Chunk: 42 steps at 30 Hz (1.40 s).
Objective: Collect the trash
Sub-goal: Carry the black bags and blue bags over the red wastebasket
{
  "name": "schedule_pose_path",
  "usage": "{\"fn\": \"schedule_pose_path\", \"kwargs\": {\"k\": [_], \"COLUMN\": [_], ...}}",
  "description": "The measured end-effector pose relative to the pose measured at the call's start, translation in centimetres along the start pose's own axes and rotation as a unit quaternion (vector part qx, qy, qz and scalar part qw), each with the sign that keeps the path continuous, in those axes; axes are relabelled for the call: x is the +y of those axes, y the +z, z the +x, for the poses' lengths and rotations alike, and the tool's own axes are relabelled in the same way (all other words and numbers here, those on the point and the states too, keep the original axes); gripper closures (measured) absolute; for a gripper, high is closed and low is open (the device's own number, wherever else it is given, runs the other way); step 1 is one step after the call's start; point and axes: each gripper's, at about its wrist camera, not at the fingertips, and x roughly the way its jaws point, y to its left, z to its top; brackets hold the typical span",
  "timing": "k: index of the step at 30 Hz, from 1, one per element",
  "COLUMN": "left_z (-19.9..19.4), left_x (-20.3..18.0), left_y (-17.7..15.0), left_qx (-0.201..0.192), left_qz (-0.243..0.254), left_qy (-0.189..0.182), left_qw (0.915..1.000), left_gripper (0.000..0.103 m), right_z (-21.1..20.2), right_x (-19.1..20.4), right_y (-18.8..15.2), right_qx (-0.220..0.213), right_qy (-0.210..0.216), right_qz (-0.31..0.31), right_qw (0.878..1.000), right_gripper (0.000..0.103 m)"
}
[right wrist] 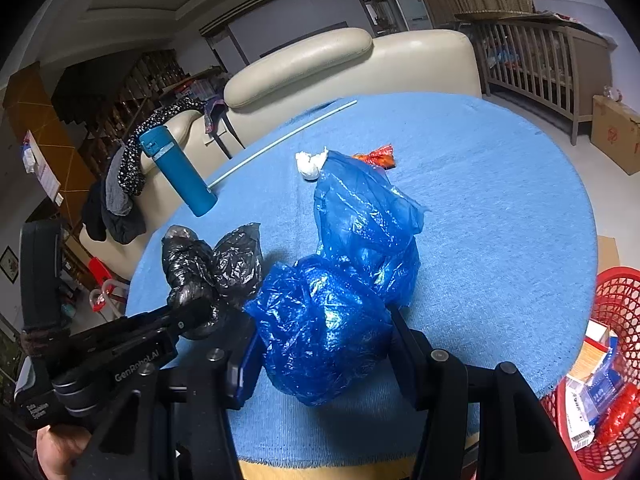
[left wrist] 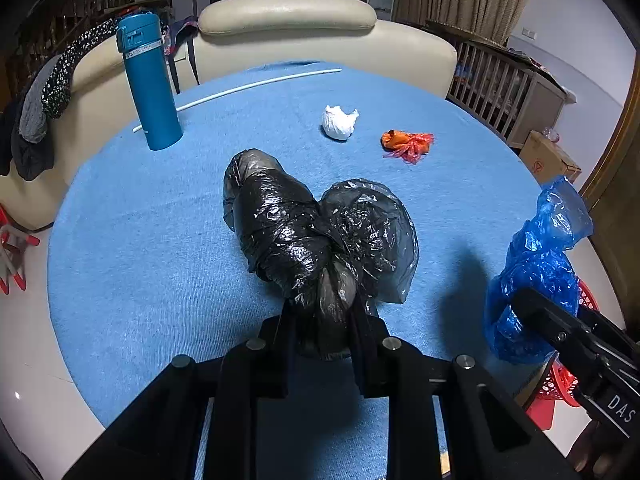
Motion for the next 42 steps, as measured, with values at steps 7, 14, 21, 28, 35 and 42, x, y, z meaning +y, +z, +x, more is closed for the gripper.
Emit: {"fn": "schedule_pose_path", "kwargs": {"k": [7, 14, 21, 28, 35, 42], "left_z": [-0.1, -0.1, -0.1, -0.1, -0.5, -0.8], "left_x": [-0.2, -0.5, -0.4, -1.2, -3.4, -5.7], "left_y": [-0.2, -0.3, -0.4, -0.4, -0.3, -0.4], "left_qx": [-0.005, -0.004, -0.004, -0.005, -0.009, -0.011], "left_qz": [0.006, 0.016, 0.023, 0.034, 0.06, 0.083], "left_qy": [0.0, -0.003, -0.007, -0.013, -0.024, -0.034], "left_qw": [1.0, 0.9999, 0.9997, 0.9993, 0.9979, 0.9959], "left_gripper": [0.079, 0.079, 0.079, 0.079, 0.079, 0.079], "right_z": [-0.3, -0.6, -1.0, -2.2, -3.4, -5.5], "right_x": [0.1, 0.0, -0.5, -1.9, -3.6, -6.2], "right_y": [-0.3, -0.4, -0.6, -0.5, -0.6, -0.7], "right_qx": [-0.005, -0.009, -0.014, -0.027, -0.038, -0.058], "right_qy": [-0.001, -0.005, -0.014, -0.026, -0.035, -0.053], "right_qz": [0.001, 0.004, 0.011, 0.027, 0.04, 0.062], "right_qw": [1.0, 1.0, 1.0, 0.999, 0.998, 0.995], "right_gripper": [0.045, 0.045, 0.045, 0.045, 0.045, 0.045]}}
